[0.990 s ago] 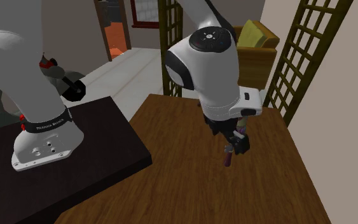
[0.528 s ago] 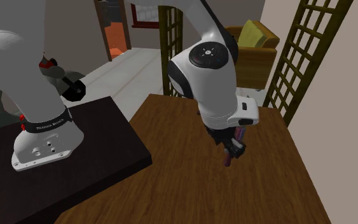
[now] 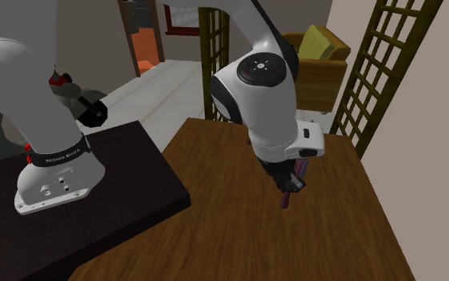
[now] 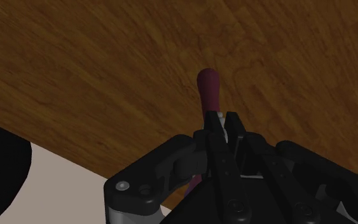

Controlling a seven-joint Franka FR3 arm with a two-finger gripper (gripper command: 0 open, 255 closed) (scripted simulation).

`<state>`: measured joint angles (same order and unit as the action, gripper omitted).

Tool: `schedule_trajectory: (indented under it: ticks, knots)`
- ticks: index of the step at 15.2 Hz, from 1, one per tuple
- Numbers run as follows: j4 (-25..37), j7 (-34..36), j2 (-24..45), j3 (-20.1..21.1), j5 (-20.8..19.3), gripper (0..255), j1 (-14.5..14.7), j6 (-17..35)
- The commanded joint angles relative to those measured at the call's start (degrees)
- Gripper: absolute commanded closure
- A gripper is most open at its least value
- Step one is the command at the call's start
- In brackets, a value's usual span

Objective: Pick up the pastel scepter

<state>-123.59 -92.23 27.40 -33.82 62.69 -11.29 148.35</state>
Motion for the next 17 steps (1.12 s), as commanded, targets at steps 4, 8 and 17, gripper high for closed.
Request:
schedule_trajectory:
  ticks: [4,8,17]
  knots:
    - [-0.6,2.3,-2.0,-1.6,-2.8,255,1.2,-0.6]
    - [-1.3,5.4,-4.7,-3.7,-6.6,255,2.9,-1.6]
    - [-2.0,12.1,-10.2,-8.0,-14.9,255,6.3,-3.7]
